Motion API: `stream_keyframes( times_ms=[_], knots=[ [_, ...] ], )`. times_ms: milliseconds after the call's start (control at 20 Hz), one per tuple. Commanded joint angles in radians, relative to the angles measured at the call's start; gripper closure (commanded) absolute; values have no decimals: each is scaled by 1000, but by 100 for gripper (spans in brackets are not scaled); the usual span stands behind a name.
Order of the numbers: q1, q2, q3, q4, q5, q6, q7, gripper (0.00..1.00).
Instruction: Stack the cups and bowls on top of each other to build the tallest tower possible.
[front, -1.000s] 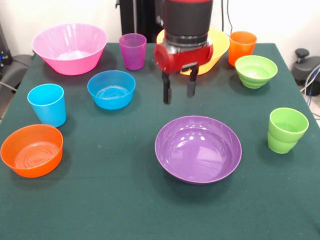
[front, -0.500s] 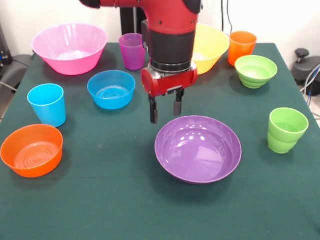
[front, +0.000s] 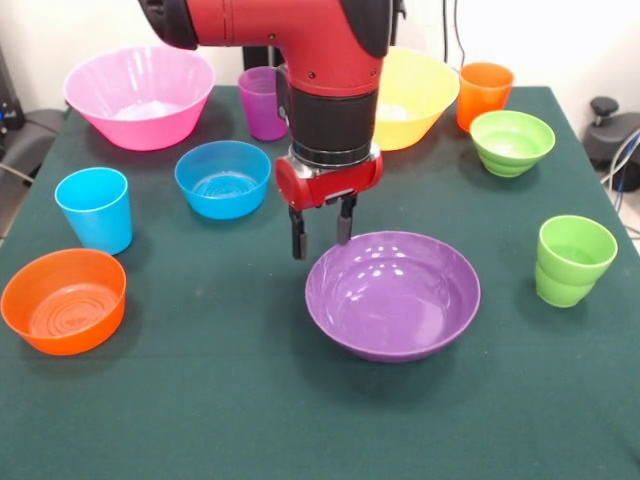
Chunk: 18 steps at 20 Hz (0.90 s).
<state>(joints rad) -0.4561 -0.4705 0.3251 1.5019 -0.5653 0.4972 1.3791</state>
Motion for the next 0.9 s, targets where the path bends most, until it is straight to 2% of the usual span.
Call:
stream_keyframes(
  times_ms=[50, 250, 550, 900],
  knots=[
    [-24, 51, 43, -50, -86, -83, -43, 0],
    [-40, 49, 65, -35, -75, -104, -41, 0],
    [-39, 72, 56, -46, -67, -98, -31, 0],
    [-80, 68, 107, -8, -50, -158, -28, 0]
  ],
)
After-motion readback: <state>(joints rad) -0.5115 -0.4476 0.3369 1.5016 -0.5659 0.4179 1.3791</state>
